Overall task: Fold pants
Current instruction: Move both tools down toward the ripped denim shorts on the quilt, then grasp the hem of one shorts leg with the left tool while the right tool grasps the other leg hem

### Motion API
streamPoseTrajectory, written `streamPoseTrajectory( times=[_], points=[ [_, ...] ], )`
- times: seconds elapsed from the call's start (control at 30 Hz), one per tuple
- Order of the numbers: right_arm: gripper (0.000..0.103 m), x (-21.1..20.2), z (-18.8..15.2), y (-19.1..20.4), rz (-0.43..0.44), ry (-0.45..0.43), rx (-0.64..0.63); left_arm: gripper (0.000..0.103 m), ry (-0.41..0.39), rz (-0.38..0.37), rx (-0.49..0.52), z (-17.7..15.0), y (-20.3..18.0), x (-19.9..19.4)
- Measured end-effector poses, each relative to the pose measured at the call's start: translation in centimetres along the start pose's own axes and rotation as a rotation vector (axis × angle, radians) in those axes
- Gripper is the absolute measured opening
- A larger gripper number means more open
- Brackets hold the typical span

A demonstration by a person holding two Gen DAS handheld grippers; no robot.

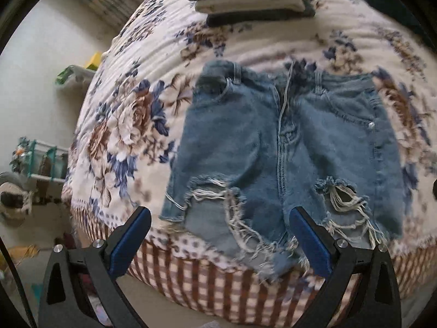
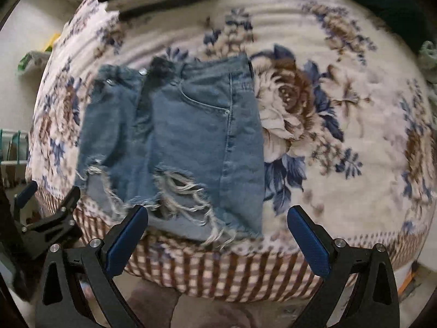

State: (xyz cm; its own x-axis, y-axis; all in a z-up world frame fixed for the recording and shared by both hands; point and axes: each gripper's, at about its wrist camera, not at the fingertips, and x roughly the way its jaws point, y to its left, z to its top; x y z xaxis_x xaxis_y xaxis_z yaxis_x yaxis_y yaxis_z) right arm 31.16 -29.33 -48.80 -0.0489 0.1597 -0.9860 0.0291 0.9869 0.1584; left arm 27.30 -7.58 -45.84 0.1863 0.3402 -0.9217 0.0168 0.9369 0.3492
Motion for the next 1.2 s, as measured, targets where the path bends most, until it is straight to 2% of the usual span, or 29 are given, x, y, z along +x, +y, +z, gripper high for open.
streamPoseTrajectory(
  times=[0.17,0.27,0.37,0.5,0.6,0.7,0.8,0.93,0.97,1.0,1.03,1.07,1.1,1.13,1.2],
  points=[
    [0.101,3.6,3.6,-4.9,0.181,0.091,-0.044,0.103,-0.117,0.183,0.078,-1.0,-8.3,-0.7],
    [0.101,5.1,5.9,-8.4,0.289,0.127,-0.081,0.103,-0.167,0.235,0.134,-2.1,-13.5,-1.4],
    [0.101,7.5,8.1,-11.7,0.341,0.189,-0.121,0.103,-0.15,0.213,0.187,-3.0,-18.8,-1.3],
    [0.101,10.6,10.8,-15.0,0.369,0.238,-0.154,0.103,-0.066,0.132,0.185,-3.6,-23.5,-0.6],
    [0.101,12.6,12.6,-16.4,0.422,0.259,-0.148,0.103,-0.035,0.133,0.198,-3.5,-26.5,0.7],
    [0.101,14.2,14.7,-17.0,0.478,0.267,-0.138,0.103,-0.007,0.163,0.202,-3.1,-28.3,2.5],
    [0.101,15.9,16.4,-16.6,0.509,0.283,-0.154,0.103,0.024,0.188,0.168,-2.6,-28.3,4.3],
    [0.101,17.5,18.5,-15.7,0.561,0.312,-0.173,0.101,0.028,0.164,0.139,-2.9,-28.2,4.9],
    [0.101,17.9,19.0,-15.4,0.579,0.316,-0.174,0.095,0.026,0.154,0.14,-2.9,-28.1,4.9],
    [0.101,18.1,19.4,-15.1,0.585,0.318,-0.172,0.08,0.02,0.144,0.141,-3.1,-28.2,4.6],
    [0.101,18.4,19.7,-15.0,0.595,0.321,-0.166,0.07,0.014,0.13,0.142,-3.0,-27.9,4.5],
    [0.101,18.5,20.0,-15.0,0.61,0.318,-0.153,0.05,0.011,0.124,0.138,-3.0,-27.7,4.4],
    [0.101,18.5,20.2,-15.0,0.624,0.313,-0.141,0.041,0.017,0.105,0.13,-2.9,-27.7,4.3],
    [0.101,18.6,20.4,-14.9,0.642,0.305,-0.127,0.037,0.023,0.09,0.121,-2.8,-27.5,4.3],
    [0.101,18.4,21.1,-15.0,0.692,0.28,-0.093,0.024,0.022,0.074,0.103,-2.7,-27.0,4.4]
  ],
)
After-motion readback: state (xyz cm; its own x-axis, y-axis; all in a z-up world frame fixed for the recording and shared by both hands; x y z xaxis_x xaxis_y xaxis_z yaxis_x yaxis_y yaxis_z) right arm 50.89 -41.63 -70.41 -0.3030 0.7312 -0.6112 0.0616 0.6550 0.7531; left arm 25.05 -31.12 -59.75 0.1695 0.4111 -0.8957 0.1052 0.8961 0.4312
